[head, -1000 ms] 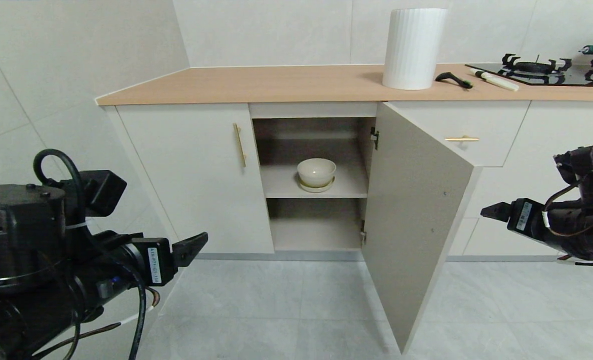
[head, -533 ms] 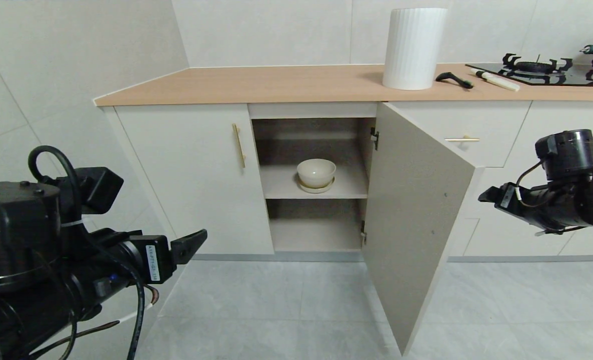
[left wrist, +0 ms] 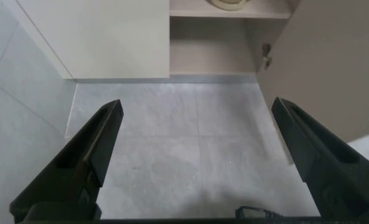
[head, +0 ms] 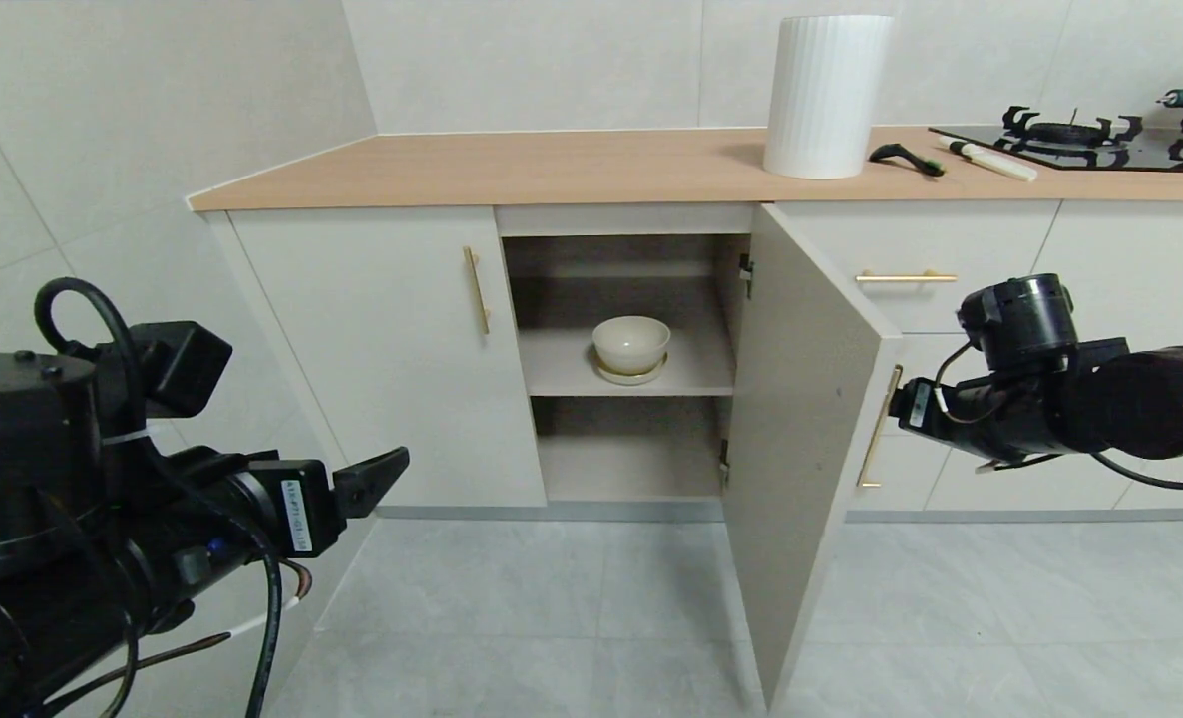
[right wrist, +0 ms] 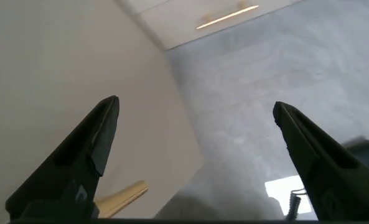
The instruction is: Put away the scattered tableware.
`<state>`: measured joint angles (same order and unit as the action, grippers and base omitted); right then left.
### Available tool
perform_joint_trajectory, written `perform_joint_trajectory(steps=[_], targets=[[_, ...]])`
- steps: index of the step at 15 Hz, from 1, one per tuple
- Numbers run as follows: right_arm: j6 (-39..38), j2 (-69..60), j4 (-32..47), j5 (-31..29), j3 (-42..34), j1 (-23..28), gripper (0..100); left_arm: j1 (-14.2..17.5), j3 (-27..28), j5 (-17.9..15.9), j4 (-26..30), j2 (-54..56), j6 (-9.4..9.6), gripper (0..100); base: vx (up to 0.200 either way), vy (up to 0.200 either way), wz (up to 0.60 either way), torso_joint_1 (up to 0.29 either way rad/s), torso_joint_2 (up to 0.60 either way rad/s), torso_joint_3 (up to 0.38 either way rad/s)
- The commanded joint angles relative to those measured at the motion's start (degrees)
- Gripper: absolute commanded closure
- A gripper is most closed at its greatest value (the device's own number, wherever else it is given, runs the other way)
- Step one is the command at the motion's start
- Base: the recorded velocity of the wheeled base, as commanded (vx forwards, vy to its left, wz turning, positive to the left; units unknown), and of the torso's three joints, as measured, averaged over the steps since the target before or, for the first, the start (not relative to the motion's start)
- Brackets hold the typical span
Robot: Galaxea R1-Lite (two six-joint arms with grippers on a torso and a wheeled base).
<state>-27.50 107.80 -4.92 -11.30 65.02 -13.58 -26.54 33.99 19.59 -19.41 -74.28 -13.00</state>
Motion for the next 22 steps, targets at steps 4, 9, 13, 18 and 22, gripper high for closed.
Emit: perform_joint_trajectory(steps=[4, 9, 13, 18, 22], targets=[[-0.01, 0.66, 0.00, -0.04, 1.07, -10.33, 0, 0.00, 0.11, 0.01, -0.02, 0.10, -0.01, 0, 0.000, 0.000, 0.00, 0.000, 0.00, 0.000], [-1.85, 4.96, -9.14, -0.13, 2.39, -17.45, 0, 0.00, 0.11, 0.01, 0.07, 0.10, 0.08, 0, 0.000, 0.000, 0.00, 0.000, 0.00, 0.000], [-3.61, 8.39, -15.29, -0.13, 2.21, -18.15, 0, -0.09, -0.06, 0.01, 0.07, -0.08, 0.08, 0, 0.000, 0.000, 0.00, 0.000, 0.00, 0.000], [-3.61, 10.24, -18.28, -0.30, 2.39, -18.15, 0, -0.18, -0.24, 0.01, 0.07, -0.08, 0.08, 0, 0.000, 0.000, 0.00, 0.000, 0.00, 0.000], [-3.70, 10.32, -18.37, -0.30, 2.48, -18.15, 0, -0.27, -0.59, 0.01, 0.34, 0.19, 1.13, 0, 0.000, 0.000, 0.00, 0.000, 0.00, 0.000]])
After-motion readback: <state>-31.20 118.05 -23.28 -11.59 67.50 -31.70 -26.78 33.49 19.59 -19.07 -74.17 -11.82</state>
